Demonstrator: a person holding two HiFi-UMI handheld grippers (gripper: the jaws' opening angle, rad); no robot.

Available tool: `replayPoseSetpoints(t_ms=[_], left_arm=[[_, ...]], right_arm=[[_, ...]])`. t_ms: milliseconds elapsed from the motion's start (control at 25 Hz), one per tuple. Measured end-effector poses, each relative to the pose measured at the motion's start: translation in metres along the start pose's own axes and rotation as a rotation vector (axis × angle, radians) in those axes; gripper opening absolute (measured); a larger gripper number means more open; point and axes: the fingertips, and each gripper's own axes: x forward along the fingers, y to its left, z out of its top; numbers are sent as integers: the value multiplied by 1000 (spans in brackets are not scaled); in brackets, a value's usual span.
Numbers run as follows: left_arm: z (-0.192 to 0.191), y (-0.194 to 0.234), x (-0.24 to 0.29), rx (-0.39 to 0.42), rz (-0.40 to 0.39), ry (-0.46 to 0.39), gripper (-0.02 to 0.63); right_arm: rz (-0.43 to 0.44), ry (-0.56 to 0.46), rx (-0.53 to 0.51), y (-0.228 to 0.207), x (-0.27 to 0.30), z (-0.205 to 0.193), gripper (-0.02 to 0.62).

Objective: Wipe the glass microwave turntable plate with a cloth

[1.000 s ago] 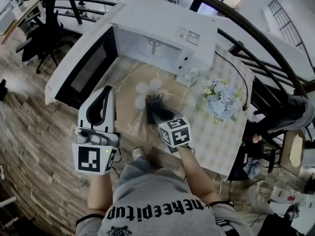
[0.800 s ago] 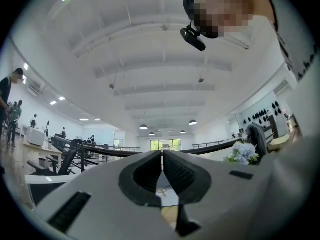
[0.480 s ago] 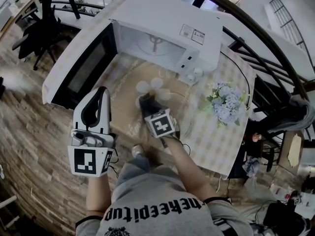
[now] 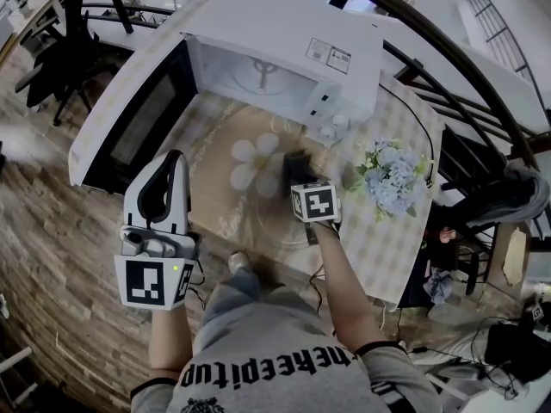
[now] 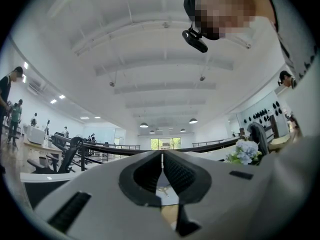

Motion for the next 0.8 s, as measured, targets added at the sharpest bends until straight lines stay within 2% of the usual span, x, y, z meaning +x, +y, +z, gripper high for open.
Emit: replayPoseSetpoints(t_ms=[200, 360, 440, 640, 800], left_arm=[[0, -4, 0, 4, -7, 1, 12], [3, -5, -3, 7, -4, -1, 12], [4, -6, -5, 9, -1, -2, 12], [8, -4, -10, 8, 19, -8, 12], [10, -7, -12, 10, 24, -10, 12]], right_arm=[[-54, 0, 48, -38, -6, -9, 98], [-70, 14, 42, -39, -10, -10, 97], [-40, 4, 4, -20, -17, -8, 97], [133, -23, -85, 68, -32, -10, 97], [252, -1, -176, 134, -38, -22, 97]])
